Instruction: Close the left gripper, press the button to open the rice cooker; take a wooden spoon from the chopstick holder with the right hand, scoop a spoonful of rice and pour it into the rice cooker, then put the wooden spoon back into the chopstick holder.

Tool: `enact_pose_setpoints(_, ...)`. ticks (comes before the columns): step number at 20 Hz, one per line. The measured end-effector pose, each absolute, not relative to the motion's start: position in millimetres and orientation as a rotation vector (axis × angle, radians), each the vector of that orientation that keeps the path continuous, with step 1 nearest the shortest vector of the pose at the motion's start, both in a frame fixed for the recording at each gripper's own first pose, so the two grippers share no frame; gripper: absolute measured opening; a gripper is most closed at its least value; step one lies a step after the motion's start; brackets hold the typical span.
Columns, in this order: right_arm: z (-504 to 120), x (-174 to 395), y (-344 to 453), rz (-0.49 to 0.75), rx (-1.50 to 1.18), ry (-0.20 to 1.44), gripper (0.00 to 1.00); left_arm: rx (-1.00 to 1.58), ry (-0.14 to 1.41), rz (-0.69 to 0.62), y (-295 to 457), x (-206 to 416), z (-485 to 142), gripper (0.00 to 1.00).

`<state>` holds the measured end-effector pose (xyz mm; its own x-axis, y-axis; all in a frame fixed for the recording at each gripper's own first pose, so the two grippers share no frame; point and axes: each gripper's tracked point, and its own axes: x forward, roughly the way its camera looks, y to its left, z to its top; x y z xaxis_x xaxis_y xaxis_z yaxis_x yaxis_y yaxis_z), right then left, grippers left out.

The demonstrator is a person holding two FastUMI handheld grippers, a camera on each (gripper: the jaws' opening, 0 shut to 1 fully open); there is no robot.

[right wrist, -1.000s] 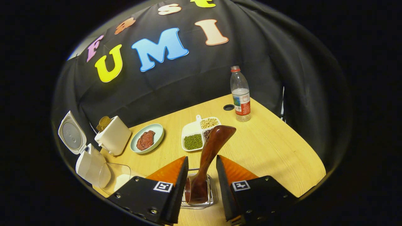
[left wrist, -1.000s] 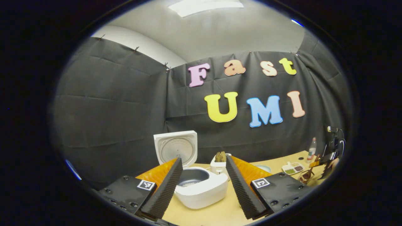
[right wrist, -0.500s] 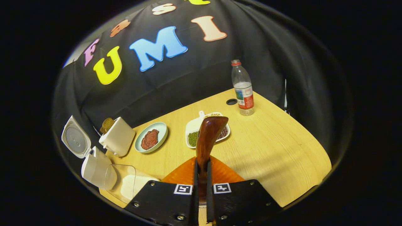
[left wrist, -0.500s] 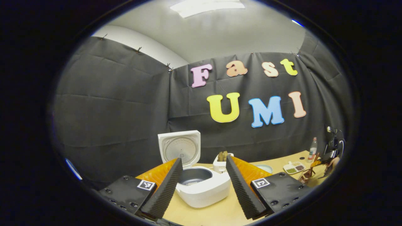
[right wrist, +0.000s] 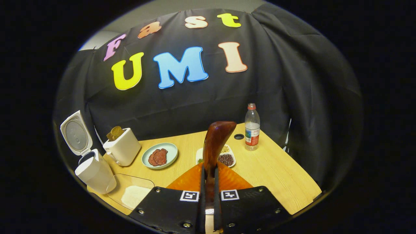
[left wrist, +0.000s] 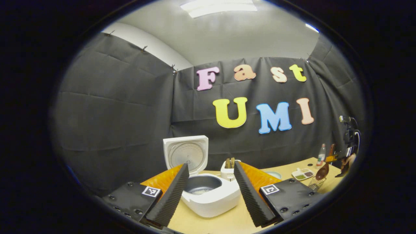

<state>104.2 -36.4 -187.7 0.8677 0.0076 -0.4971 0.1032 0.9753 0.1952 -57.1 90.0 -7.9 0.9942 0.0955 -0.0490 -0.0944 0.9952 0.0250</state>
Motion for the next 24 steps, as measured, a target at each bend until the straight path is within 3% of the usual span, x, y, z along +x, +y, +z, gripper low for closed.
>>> enact_pose_setpoints(1, -180, 103, -31, -0.052, 0.229, 0.504, 0.1, 0.024, 0.046, 0.088, 93, -56, -8, 1.0)
enact_pose_setpoints(4, -158, 99, -8, -0.039, 0.273, 0.472, 0.1, 0.021, 0.042, 0.061, 103, -53, -11, 0.96)
enact_pose_setpoints(5, -153, 97, 1, -0.032, 0.283, 0.465, 0.1, 0.019, 0.042, 0.054, 107, -51, -12, 0.91)
enact_pose_setpoints(6, -149, 97, 11, -0.024, 0.286, 0.459, 0.1, 0.019, 0.042, 0.05, 112, -50, -13, 1.0)
enact_pose_setpoints(10, -138, 90, 51, 0.003, 0.319, 0.435, 0.1, 0.014, 0.049, 0.051, 141, -49, -21, 1.0)
enact_pose_setpoints(11, -136, 88, 61, 0.013, 0.329, 0.434, 0.1, 0.01, 0.054, 0.053, 149, -48, -25, 0.96)
enact_pose_setpoints(12, -138, 88, 71, 0.019, 0.329, 0.434, 0.1, 0.005, 0.058, 0.056, 157, -47, -26, 1.0)
enact_pose_setpoints(13, -143, 87, 81, 0.025, 0.322, 0.441, 0.1, 0.002, 0.061, 0.06, 166, -49, -29, 0.96)
enact_pose_setpoints(14, -148, 85, 90, 0.032, 0.314, 0.45, 0.1, 0.0, 0.065, 0.063, 174, -48, -31, 1.0)
enact_pose_setpoints(16, -159, 83, 107, 0.04, 0.299, 0.47, 0.1, 0.001, 0.071, 0.071, 190, -48, -35, 0.96)
enact_pose_setpoints(24, -217, 73, 174, 0.088, 0.27, 0.575, 0.1, 0.019, 0.113, 0.102, 239, -49, -57, 0.96)
